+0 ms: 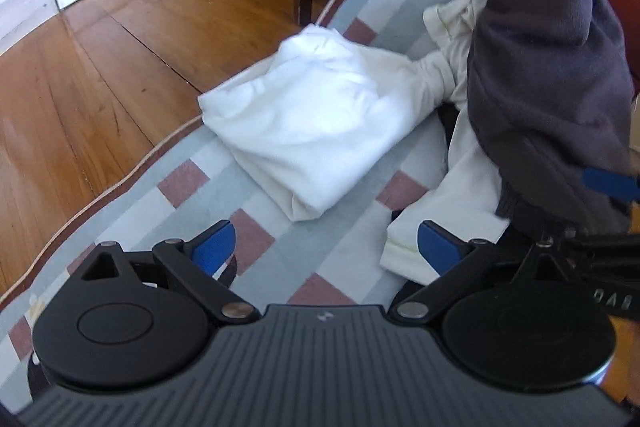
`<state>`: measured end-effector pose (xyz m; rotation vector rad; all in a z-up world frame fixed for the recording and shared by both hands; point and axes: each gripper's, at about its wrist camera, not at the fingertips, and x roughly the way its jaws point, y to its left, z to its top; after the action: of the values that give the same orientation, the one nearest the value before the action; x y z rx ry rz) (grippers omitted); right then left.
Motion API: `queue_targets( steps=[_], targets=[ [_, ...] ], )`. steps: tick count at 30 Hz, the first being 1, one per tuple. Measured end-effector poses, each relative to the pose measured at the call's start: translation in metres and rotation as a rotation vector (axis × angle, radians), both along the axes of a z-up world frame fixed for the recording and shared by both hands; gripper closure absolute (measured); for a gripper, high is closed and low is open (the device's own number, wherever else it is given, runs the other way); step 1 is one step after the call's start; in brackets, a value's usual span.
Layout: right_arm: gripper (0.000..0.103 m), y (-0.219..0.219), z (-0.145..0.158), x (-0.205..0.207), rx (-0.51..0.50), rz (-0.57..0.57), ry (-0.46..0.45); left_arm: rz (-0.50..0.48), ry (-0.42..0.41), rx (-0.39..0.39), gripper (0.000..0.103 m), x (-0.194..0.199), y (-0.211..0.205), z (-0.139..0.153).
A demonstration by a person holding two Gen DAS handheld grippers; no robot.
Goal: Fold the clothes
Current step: 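Press the jacket flat on the seat with both grippers and withdraw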
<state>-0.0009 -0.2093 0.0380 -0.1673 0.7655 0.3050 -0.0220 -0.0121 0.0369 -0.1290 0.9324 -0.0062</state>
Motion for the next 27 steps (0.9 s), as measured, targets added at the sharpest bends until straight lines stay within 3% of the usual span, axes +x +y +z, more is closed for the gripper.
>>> queue_targets(
  steps=[10, 17, 27],
  targets=[
    [0.01, -0.017, 0.006, -0.014, 0.002, -0.019, 0.002, -0.129, 0.006, 0.077, 0.001, -0.038, -0.041, 0.007],
    [0.01, -0.016, -0.002, -0.026, 0.017, -0.016, 0.014, -0.024, 0.086, 0.076, 0.0, -0.04, -0.043, -0.016],
    [0.01, -0.009, -0.002, -0.033, 0.023, 0.009, 0.005, -0.032, 0.017, 0.137, 0.0, -0.044, -0.06, -0.015]
  ],
)
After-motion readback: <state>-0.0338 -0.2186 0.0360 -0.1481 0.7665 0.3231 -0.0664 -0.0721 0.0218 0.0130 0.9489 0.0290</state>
